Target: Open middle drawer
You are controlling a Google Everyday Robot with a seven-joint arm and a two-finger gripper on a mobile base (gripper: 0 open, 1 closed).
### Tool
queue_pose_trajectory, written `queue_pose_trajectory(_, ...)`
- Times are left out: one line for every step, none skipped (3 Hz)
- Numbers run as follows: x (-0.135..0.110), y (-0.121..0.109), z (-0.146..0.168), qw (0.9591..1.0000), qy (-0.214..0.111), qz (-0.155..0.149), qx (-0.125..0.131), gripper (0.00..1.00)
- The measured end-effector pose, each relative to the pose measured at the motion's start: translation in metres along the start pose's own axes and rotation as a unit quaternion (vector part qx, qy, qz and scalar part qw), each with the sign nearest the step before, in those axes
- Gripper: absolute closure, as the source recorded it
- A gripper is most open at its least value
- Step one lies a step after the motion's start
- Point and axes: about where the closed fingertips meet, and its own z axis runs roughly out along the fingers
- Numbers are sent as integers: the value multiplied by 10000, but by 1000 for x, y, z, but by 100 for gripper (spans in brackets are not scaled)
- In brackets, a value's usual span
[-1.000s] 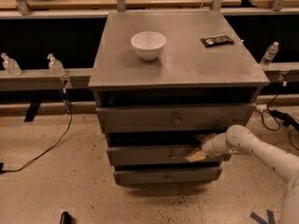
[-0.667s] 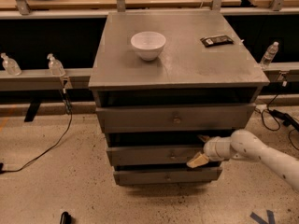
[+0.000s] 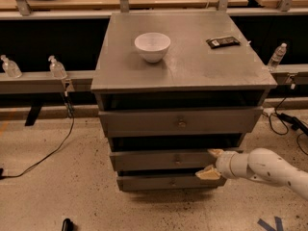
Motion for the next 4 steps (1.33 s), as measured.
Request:
queue_pose_trajectory(1, 3, -7, 9999, 135, 2, 71, 35)
queue_pose_trajectory(8, -8, -3, 9992, 351, -158, 107, 33)
queue_pose_trajectory(18, -25, 9, 9982, 491, -323, 103, 33)
queue_pose_trajectory(28, -47, 22, 9978, 484, -425, 127, 33)
